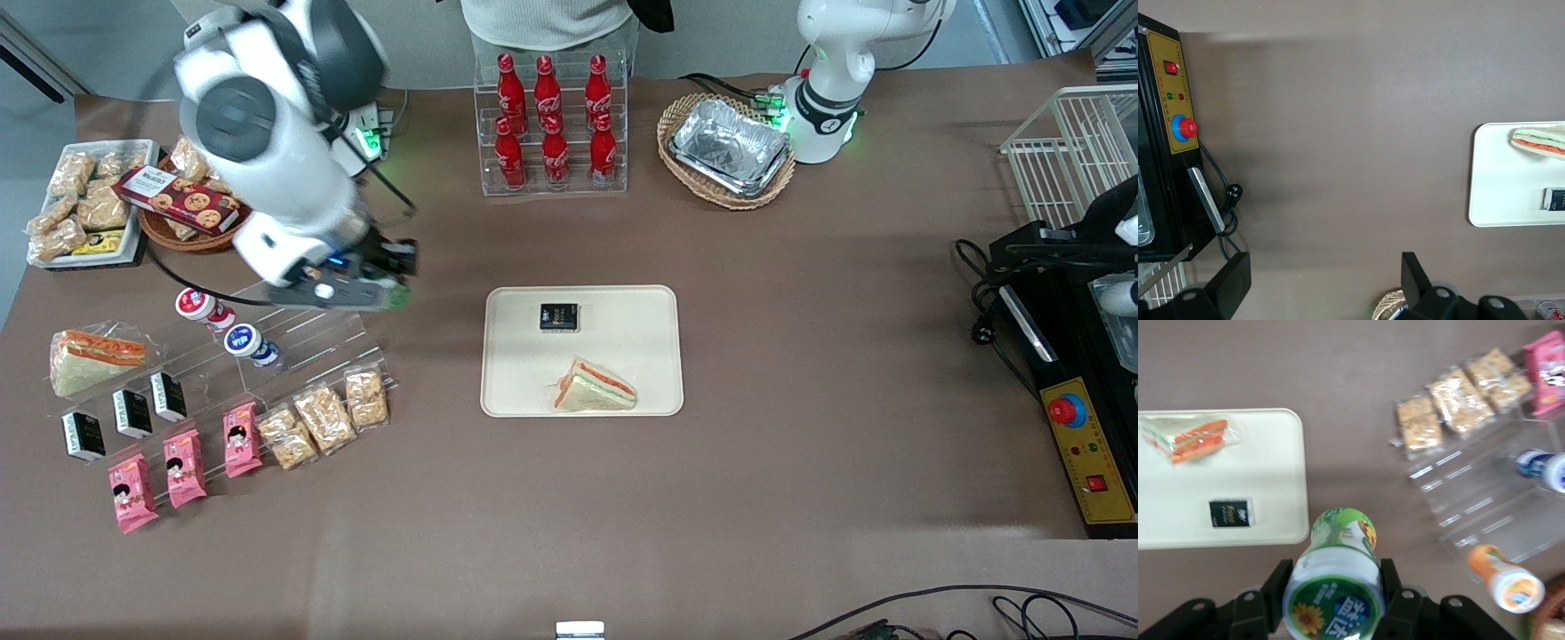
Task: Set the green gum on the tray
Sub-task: 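Carry the green gum bottle over to the cream tray, then lower the bottle onto the tray beside the black tissue pack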
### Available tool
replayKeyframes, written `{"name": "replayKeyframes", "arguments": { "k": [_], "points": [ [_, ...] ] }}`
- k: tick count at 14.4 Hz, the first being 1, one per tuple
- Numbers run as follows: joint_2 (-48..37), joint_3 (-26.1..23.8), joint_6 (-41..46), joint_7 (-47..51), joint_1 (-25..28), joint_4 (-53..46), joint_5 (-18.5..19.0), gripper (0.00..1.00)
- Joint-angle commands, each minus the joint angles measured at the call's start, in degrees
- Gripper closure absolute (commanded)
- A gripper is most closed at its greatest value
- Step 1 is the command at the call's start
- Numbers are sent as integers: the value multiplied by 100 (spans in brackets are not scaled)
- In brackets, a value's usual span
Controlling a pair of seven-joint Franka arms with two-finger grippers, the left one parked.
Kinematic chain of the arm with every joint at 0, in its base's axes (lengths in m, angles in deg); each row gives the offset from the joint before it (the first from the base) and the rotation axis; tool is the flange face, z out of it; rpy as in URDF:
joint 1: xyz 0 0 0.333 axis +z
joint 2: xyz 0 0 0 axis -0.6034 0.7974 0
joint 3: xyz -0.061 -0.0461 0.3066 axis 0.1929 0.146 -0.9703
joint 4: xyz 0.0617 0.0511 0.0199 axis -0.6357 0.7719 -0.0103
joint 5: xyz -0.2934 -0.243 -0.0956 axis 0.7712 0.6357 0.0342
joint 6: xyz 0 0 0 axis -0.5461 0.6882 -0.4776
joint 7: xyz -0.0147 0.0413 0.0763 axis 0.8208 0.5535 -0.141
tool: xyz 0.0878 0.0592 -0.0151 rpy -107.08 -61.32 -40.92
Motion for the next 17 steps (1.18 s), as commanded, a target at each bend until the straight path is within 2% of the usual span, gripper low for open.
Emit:
{"name": "replayKeyframes", "arguments": {
  "k": [1, 5, 10, 14, 17],
  "points": [
    [519, 66, -959, 464, 454, 317, -75, 100],
    [810, 66, -2050, 755, 815, 1064, -66, 100],
    [1135, 66, -2920, 781, 947, 1741, -66, 100],
    [1249, 49, -3351, 886, 947, 2005, -75, 100],
    [1372, 49, -3634, 1158, 1149, 2129, -127, 100]
  ]
}}
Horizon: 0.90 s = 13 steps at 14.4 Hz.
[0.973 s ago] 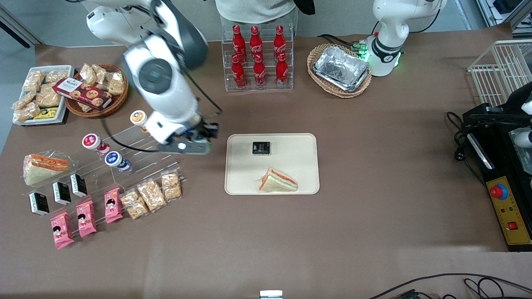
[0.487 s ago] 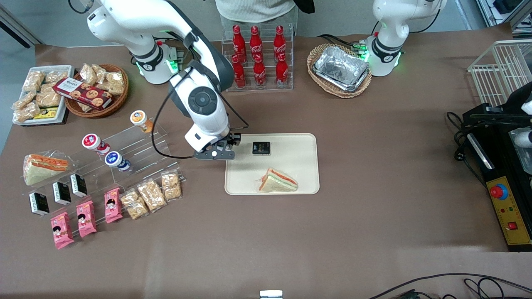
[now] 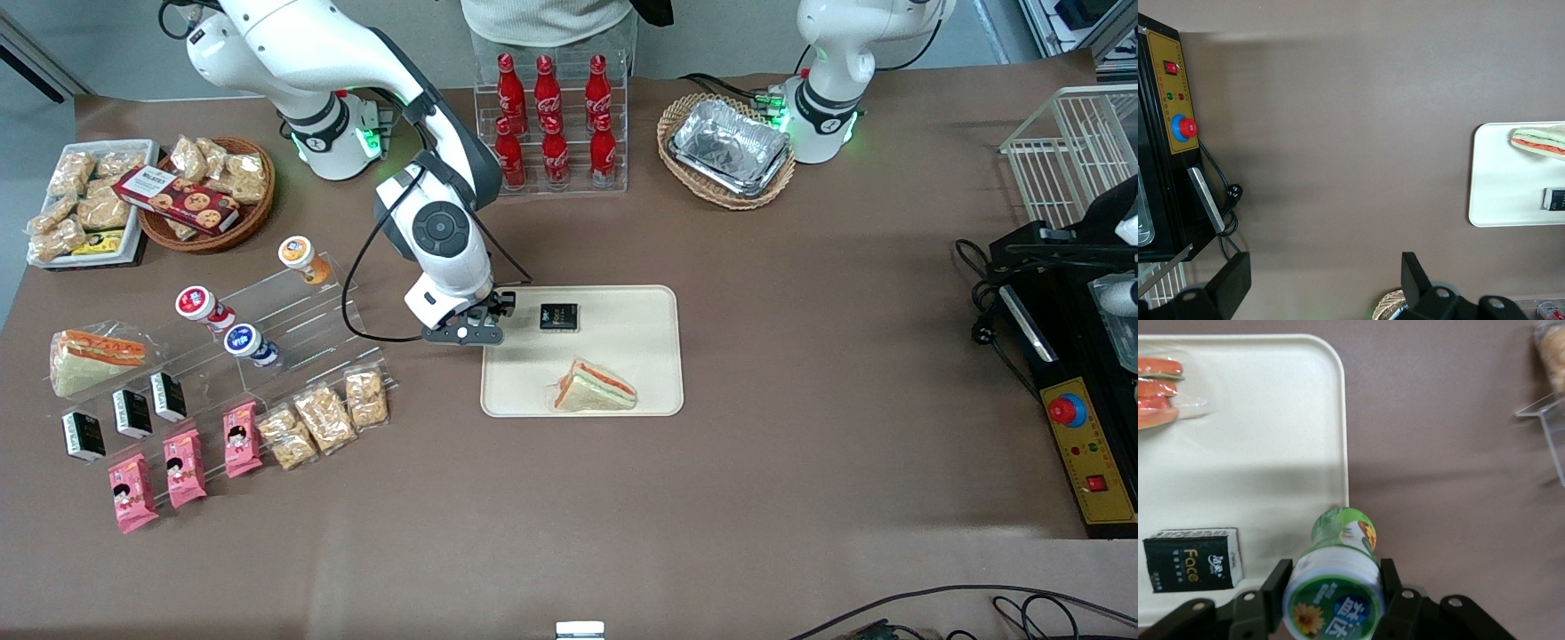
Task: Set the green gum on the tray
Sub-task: 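Lower the bottle onto the tray beside the black tissue pack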
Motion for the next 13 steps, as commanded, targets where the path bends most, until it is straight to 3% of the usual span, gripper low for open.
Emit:
{"name": "replayKeyframes", "arguments": {
  "k": [1, 13],
  "points": [
    [117, 48, -325, 419, 255, 146, -129, 100],
    [390, 57, -800, 490, 352, 137, -1043, 100]
  ]
}}
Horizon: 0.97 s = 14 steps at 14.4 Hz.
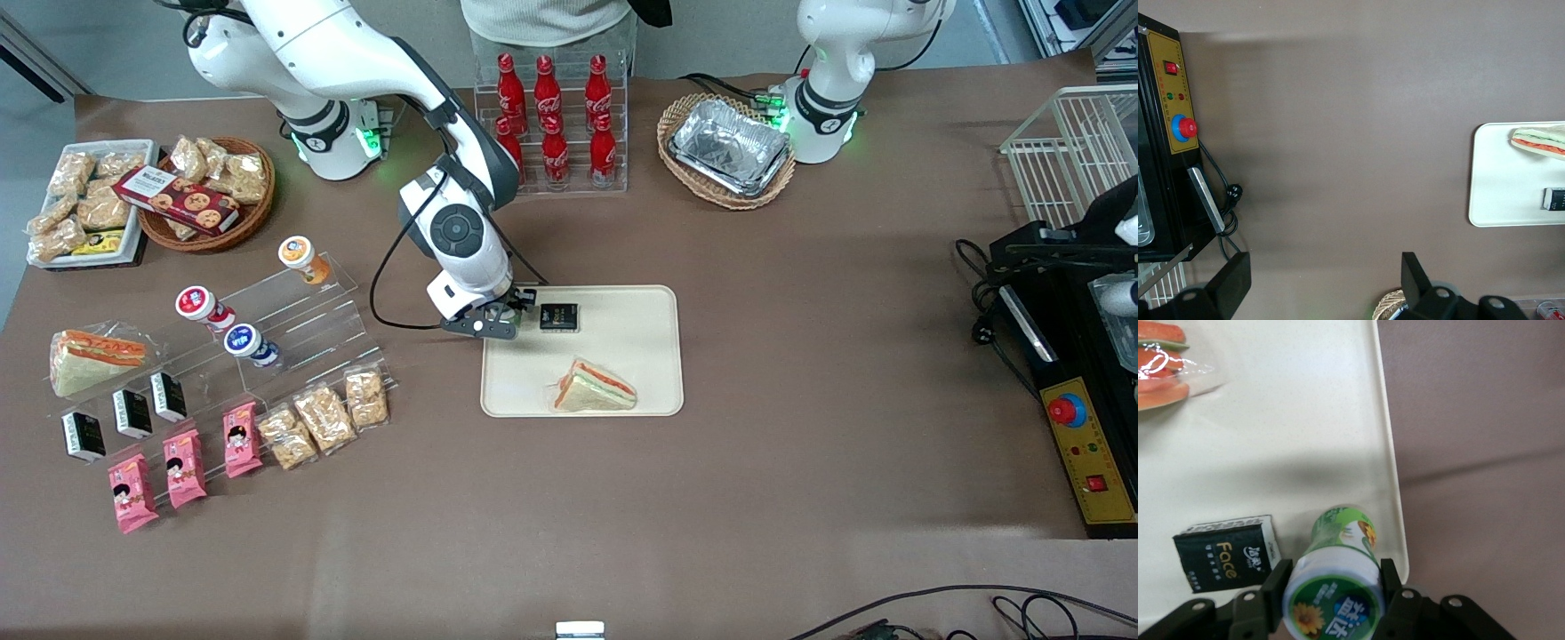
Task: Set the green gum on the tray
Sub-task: 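Lower the bottle onto the tray beside the black tissue pack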
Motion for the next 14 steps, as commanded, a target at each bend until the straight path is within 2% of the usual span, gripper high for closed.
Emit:
{"name": "replayKeyframes", "arguments": {
  "k": [1, 3, 4, 5, 6, 8, 14],
  "points": [
    [96, 17, -206, 17, 22, 5, -224, 99],
    [105, 17, -215, 17, 31, 5, -224, 95],
    [122, 17, -215, 17, 22, 5, -233, 77],
    [140, 25, -215, 17, 22, 5, -233, 69],
    [140, 26, -206, 17, 22, 5, -233, 69],
    [140, 26, -215, 26, 22, -4, -241, 50],
    [175, 26, -224, 26, 22, -12, -268, 48]
  ]
}}
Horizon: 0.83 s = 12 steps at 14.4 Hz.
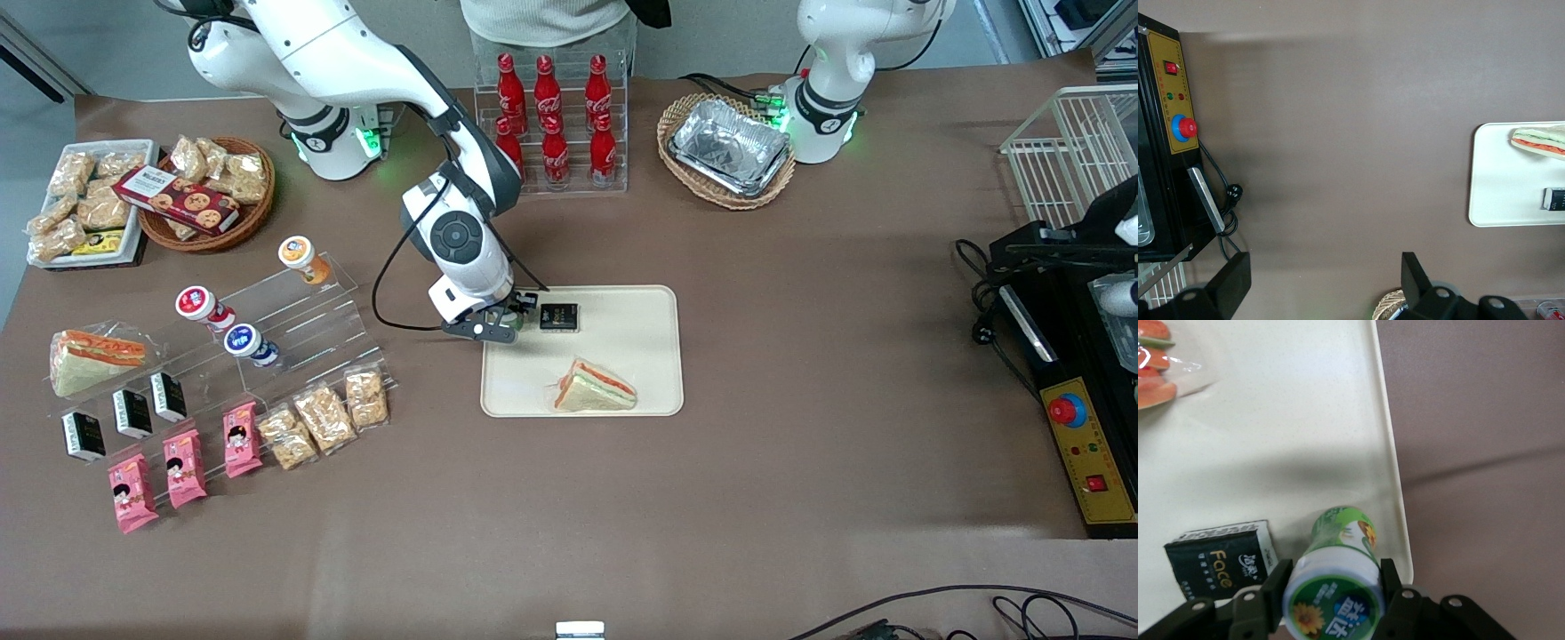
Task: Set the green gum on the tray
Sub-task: 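Lower the bottle onto the tray beside the black tissue pack, then open the right gripper and withdraw it back toward the stand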
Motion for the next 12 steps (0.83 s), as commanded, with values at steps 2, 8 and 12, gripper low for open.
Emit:
{"name": "replayKeyframes", "arguments": {
  "k": [2, 8, 12],
  "points": [
    [101, 20, -197, 9, 31, -15, -210, 25],
    [128, 20, -242, 132, 48, -23, -237, 0],
    [119, 20, -259, 141, 48, -23, -237, 0]
  ]
}}
